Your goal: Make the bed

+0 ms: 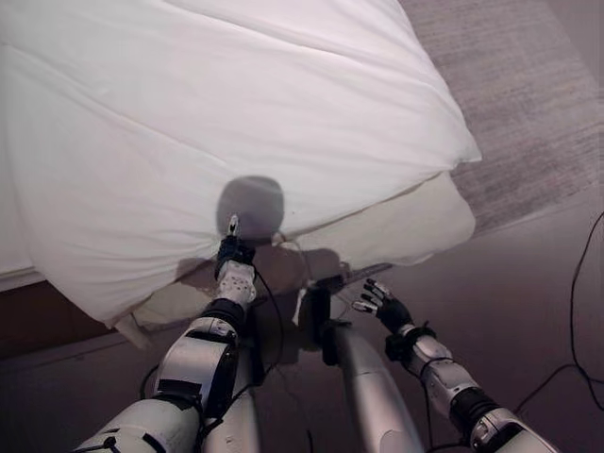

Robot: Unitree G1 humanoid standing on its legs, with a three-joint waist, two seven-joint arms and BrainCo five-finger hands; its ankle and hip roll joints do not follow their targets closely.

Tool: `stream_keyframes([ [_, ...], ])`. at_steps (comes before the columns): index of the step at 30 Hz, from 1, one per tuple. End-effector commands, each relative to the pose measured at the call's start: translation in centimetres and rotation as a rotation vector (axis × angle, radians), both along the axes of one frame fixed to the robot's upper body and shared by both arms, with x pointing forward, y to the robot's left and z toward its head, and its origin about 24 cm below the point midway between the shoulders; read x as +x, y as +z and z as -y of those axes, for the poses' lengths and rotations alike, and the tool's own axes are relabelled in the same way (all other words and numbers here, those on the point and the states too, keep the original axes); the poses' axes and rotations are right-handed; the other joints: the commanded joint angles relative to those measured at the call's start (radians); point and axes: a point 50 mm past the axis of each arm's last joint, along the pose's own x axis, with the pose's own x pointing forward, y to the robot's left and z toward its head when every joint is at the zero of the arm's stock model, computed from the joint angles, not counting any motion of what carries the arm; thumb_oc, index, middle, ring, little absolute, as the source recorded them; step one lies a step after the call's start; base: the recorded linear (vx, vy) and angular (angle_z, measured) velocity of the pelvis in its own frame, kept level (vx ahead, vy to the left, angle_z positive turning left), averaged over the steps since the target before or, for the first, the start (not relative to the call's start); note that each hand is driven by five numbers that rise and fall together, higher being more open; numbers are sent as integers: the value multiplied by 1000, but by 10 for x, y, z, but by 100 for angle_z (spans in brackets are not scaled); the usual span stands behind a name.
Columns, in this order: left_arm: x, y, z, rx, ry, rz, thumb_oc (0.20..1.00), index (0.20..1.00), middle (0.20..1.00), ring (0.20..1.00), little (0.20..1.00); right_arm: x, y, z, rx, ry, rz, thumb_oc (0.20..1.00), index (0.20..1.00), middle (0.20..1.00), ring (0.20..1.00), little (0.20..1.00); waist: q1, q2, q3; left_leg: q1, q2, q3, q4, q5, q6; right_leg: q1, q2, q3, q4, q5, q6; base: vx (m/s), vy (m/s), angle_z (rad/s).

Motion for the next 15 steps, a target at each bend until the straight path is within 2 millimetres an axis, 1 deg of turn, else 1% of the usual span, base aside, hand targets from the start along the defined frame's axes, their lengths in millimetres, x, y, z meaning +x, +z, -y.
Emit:
stream_keyframes([
  [1,27,62,20,21,-74,269,1000,1000,1000,1000,1000,-9,2,3,-12,40,42,1000,1000,1000,1000,1000,-9,23,-68,-81,-17,13,10,-1,26,-48,-34,-3,-55,60,107,0,0,0],
  [2,26,61,20,21,-75,268,1000,1000,1000,1000,1000,-10,2,3,-13,39,40,1000,1000,1000,1000,1000,-8,23,-67,-77,-16,12,11,-6,25,-45,-34,-3,-54,55,108,0,0,0],
  [3,27,64,22,30,-84,281,956,956,956,956,956,-10,2,3,-14,38,45,1000,1000,1000,1000,1000,-8,24,-69,-82,-18,13,9,0,27,-50,-34,-2,-58,62,108,0,0,0],
  [4,27,65,21,36,-88,289,617,617,617,617,617,-11,1,4,-12,31,42,1000,1000,1000,1000,1000,-7,25,-68,-76,-19,14,7,-4,28,-45,-34,0,-59,59,109,0,0,0],
  [5,28,66,20,38,-87,291,467,467,467,467,467,-11,2,4,-11,30,46,1000,1000,1000,1000,1000,-6,24,-69,-76,-20,15,6,-3,28,-45,-34,0,-60,60,109,0,0,0],
  [6,28,66,20,38,-87,291,354,354,354,354,354,-11,2,4,-11,30,46,1000,1000,1000,1000,1000,-6,24,-69,-75,-20,15,5,-3,28,-45,-34,0,-60,60,109,0,0,0],
  [7,29,67,19,43,-86,288,200,200,200,200,200,-11,1,3,-8,24,42,1000,1000,1000,1000,1000,-6,24,-72,-80,-21,15,3,3,30,-47,-35,1,-63,66,109,0,0,0],
  [11,30,73,19,36,-77,311,200,200,200,200,200,-12,0,2,7,21,34,1000,1000,1000,1000,1000,-5,25,-70,-81,-21,15,8,-1,30,-49,-35,4,-61,64,110,0,0,0],
  [12,30,76,21,27,-77,329,200,200,200,200,200,-11,1,2,11,19,41,1000,1000,1000,1000,1000,-4,24,-71,-86,-23,16,6,5,31,-53,-35,5,-64,70,109,0,0,0],
  [15,29,78,26,16,-83,352,200,200,200,200,200,-11,2,2,15,14,47,1000,1000,1000,1000,1000,0,26,-68,-81,-25,13,6,1,31,-48,-35,5,-62,66,109,0,0,0],
])
